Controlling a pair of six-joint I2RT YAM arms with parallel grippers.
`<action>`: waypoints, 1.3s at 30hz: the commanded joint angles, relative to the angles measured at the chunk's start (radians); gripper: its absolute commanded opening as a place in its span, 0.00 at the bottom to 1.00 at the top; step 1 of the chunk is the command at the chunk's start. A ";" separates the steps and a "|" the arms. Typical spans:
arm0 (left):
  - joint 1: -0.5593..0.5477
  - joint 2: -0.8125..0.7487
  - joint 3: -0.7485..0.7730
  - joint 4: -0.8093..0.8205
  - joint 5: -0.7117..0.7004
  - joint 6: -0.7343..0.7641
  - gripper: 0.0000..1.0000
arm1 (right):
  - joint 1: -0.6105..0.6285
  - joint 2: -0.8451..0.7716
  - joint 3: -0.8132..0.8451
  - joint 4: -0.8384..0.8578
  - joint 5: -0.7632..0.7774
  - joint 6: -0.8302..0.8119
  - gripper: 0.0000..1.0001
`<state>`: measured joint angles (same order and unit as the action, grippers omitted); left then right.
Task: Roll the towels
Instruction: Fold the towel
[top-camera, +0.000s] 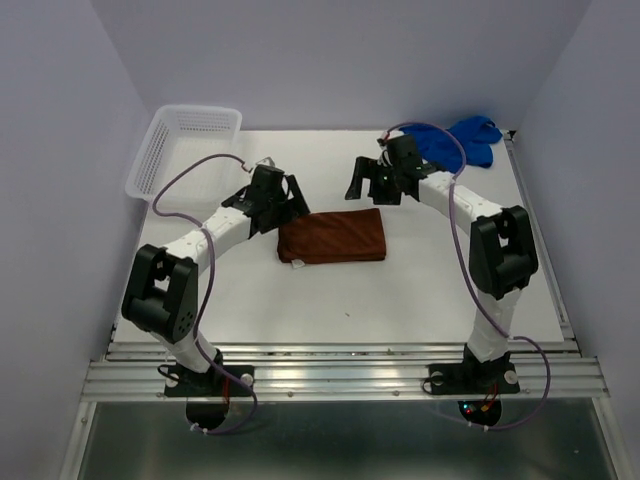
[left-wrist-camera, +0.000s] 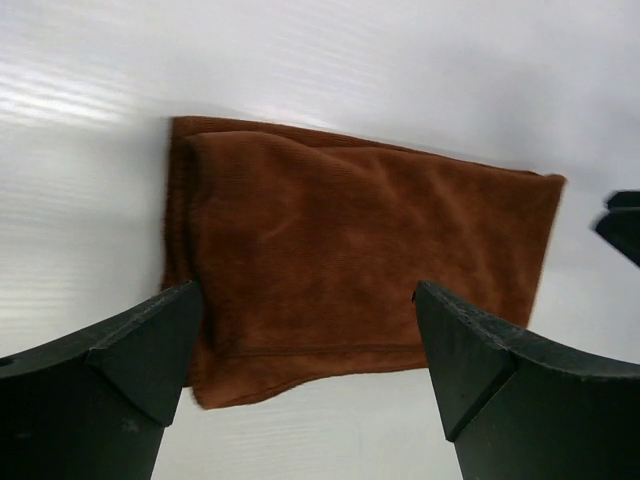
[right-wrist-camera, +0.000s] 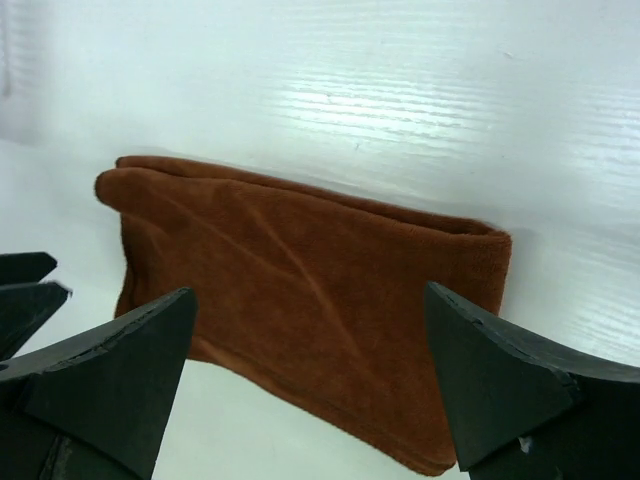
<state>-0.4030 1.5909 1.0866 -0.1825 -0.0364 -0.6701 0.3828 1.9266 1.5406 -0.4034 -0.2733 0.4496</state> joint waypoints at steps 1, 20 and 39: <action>-0.037 0.067 0.059 0.027 0.085 0.009 0.99 | -0.001 0.063 0.023 0.029 -0.043 -0.075 1.00; -0.060 0.609 0.554 0.097 0.245 0.214 0.99 | 0.172 -0.199 -0.491 0.147 -0.053 -0.083 1.00; -0.089 0.762 0.938 0.012 0.285 0.294 0.99 | 0.375 -0.347 -0.398 0.130 0.046 -0.527 1.00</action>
<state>-0.5060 2.4264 1.9884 -0.1188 0.2619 -0.4007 0.7589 1.6829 1.1587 -0.2790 -0.3084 0.1589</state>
